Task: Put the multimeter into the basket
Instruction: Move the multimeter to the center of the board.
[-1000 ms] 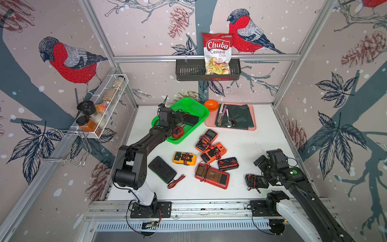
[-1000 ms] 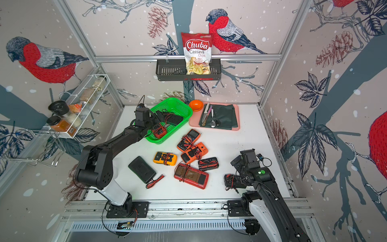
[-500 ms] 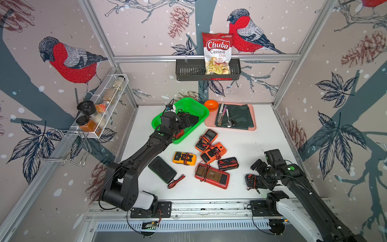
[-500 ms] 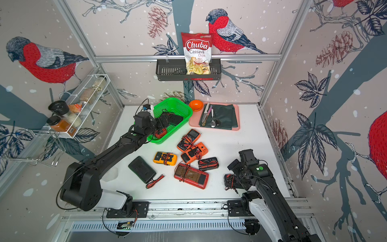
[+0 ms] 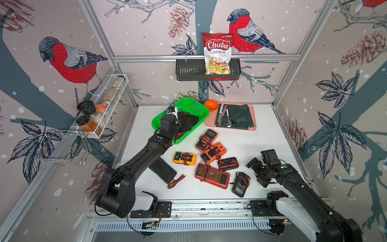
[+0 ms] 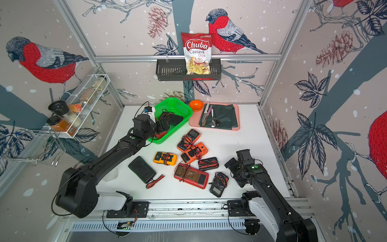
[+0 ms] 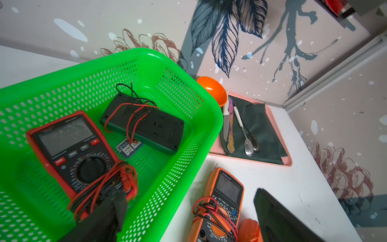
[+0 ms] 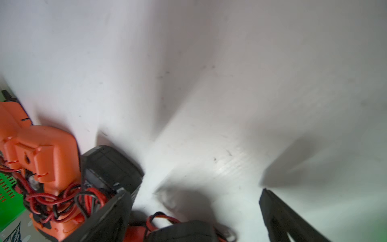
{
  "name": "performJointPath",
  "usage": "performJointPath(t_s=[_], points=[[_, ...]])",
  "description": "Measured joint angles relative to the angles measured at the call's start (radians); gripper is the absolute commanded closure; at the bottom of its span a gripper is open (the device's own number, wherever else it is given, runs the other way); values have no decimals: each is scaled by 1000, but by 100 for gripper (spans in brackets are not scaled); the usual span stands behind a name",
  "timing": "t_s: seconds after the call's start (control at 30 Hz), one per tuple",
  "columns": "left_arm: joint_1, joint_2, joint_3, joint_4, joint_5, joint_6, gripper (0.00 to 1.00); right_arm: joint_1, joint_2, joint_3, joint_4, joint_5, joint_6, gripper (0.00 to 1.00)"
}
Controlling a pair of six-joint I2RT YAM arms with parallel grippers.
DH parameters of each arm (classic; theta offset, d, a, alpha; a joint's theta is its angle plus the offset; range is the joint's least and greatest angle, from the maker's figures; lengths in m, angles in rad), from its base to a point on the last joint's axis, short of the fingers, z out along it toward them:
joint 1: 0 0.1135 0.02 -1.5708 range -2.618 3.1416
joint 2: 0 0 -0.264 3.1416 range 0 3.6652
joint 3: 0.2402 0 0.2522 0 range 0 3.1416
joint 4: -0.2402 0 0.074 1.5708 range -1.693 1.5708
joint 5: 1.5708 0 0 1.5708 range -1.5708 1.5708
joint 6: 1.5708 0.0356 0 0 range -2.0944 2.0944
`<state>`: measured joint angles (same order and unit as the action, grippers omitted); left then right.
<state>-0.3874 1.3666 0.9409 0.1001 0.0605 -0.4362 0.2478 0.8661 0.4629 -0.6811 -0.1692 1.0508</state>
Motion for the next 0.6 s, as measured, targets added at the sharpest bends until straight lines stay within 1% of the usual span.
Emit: performJointPath(t_s=[0.17, 0.3, 0.37, 0.47, 0.6], points=[[-84, -3, 0, 1, 50, 71, 2, 0, 60, 121, 22, 36, -64, 1], [-180, -37, -35, -2, 32, 77, 2, 2, 77, 188, -8, 76, -118, 1], [-232, -57, -69, -2, 15, 77, 2, 21, 69, 196, -41, 107, -132, 1], [-274, -84, -127, -2, -9, 66, 2, 96, 38, 184, -98, 115, -101, 1], [-280, -126, -200, 16, -43, 29, 2, 272, -8, 146, -162, 121, 16, 1]])
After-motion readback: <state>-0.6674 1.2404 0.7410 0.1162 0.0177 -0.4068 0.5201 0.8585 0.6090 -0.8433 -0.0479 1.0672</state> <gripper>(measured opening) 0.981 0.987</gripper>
